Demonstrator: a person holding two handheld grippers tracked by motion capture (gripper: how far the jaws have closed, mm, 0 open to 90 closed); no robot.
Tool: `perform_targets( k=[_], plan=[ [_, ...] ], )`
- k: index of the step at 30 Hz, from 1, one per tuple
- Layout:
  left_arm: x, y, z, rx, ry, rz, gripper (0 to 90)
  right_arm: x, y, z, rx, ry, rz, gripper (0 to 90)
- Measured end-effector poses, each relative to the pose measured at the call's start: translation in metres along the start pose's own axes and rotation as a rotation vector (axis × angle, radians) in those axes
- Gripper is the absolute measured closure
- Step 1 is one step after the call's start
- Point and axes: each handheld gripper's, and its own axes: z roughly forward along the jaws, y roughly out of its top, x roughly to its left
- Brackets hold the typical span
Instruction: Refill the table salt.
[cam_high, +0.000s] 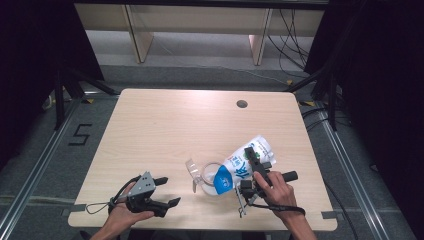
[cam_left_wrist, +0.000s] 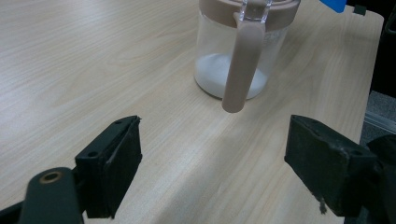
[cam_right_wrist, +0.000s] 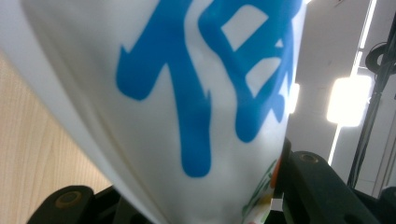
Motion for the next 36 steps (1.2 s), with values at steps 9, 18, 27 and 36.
perform_targets(
  k=[9, 18, 27, 36],
  plan=[
    [0.0002, 0.0001, -0.0004, 0.007, 0.001, 0.005, 17.9, -0.0002, 0.0003, -0.0006, 0.005, 0.005, 0.014, 64.1],
    [0.0002, 0.0002, -0.0005, 0.007, 0.001, 0.006, 17.9, -0.0003, 0.0006, -0.0013, 0.013, 0.009, 0.029, 64.4],
    [0.0001, 0.0001, -0.0004, 0.006, 0.001, 0.004, 17.9, -0.0013, 0.0, -0.0001, -0.003, 0.0, 0.019, 64.7],
    [-0.0001, 0.0001, -0.0001, 0.003, 0.001, 0.001, 18.0, -0.0016, -0.0001, -0.0001, -0.001, 0.003, 0.019, 64.9]
  ],
)
